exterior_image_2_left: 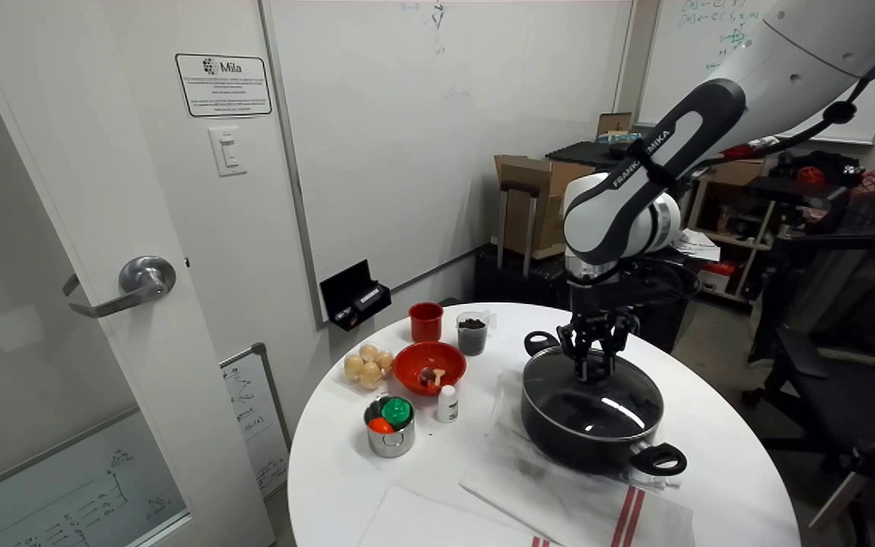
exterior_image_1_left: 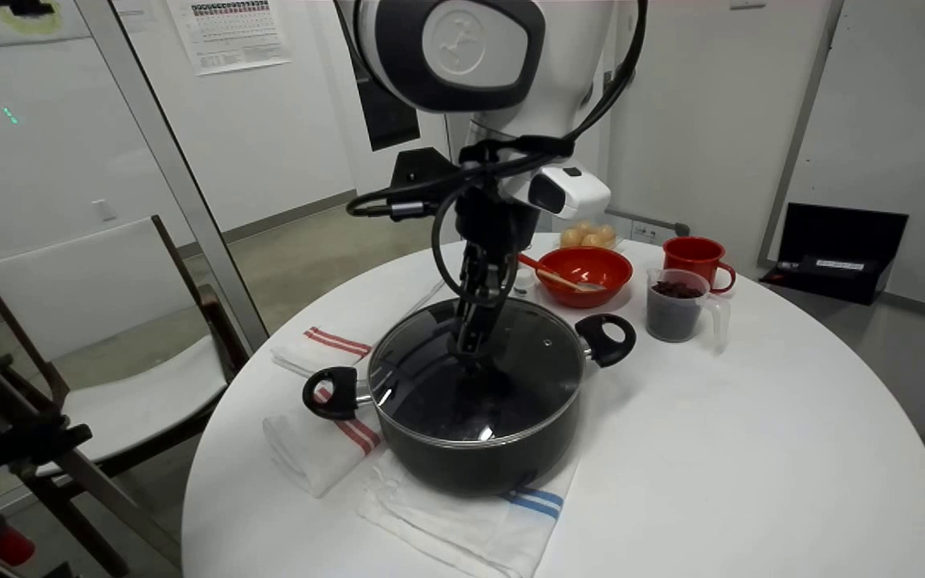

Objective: Remove the glass lid from the pot.

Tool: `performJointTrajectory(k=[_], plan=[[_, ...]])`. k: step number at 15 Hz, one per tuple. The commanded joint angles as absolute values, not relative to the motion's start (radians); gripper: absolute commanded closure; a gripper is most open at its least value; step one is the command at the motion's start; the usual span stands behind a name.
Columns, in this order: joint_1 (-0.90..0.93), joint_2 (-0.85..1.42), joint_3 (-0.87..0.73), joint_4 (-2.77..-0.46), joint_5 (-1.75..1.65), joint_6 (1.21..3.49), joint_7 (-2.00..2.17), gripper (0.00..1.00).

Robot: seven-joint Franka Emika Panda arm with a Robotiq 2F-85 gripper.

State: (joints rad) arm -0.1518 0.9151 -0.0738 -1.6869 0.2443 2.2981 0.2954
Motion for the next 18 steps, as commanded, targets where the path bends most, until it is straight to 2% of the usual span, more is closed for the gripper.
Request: performJointTrajectory(k=[1,11,18], plan=[[-0.16,0.841,-0.057,-1.761,0.278,2.328,0.259,0.74],[-0.11,0.638,-0.053,-1.929,0.246,2.384,0.24,0.74],[0.026,0.55,-0.06,-1.904,0.123,2.317,0.279,0.74]])
